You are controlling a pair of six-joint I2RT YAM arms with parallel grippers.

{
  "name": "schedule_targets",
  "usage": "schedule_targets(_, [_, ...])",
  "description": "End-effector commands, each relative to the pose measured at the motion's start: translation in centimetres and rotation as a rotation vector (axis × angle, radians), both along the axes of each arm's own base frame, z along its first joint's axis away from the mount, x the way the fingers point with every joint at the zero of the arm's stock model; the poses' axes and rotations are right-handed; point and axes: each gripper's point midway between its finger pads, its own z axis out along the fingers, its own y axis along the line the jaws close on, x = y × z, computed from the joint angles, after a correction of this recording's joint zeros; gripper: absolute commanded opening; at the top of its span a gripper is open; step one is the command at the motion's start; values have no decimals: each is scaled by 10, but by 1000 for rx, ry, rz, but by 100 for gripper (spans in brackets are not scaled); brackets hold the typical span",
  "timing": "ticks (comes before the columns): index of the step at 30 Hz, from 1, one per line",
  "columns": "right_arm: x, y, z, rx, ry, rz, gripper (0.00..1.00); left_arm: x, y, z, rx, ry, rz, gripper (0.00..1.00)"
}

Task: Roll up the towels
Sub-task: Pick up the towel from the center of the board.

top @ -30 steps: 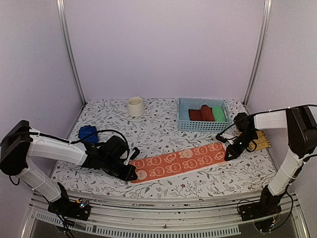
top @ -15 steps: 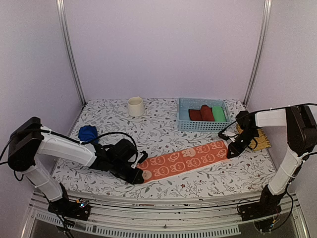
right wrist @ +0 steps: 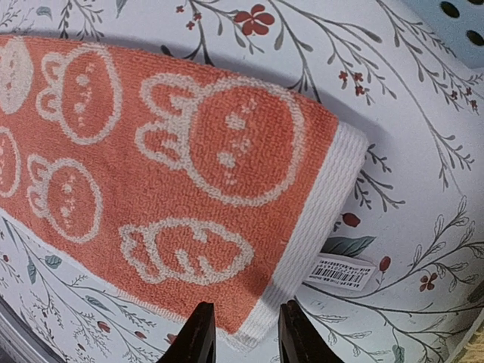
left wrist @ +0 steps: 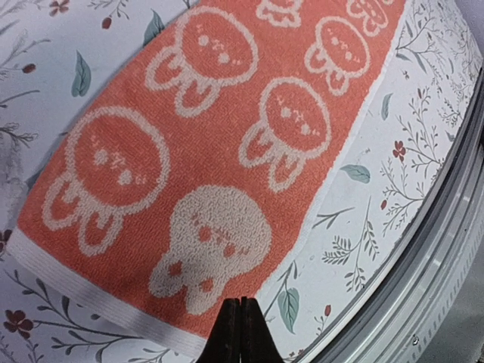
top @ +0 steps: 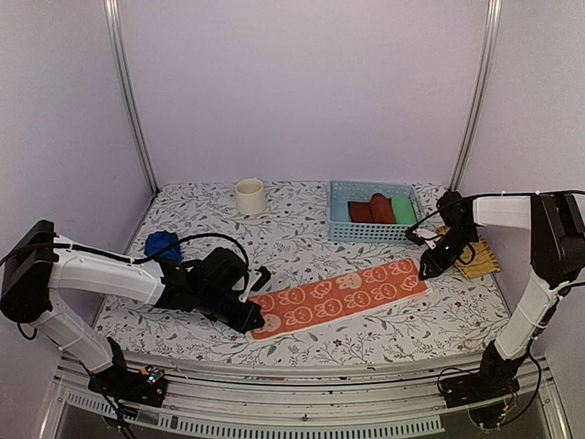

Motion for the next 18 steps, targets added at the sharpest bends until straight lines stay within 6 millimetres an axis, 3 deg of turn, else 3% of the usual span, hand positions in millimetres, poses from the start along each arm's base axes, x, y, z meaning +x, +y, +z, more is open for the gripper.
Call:
schedule_targets(1, [22, -9, -2, -47, -43, -61, 33, -6, 5, -7, 14, 4, 13, 2])
schedule_targets(10, [30, -9, -16, -56, -17, -74, 38, -8, 11, -13, 23, 9, 29, 2])
schedule_targets(18, [20, -10, -41, -73, 52, -74, 35, -6, 13, -15, 33, -1, 38, 2])
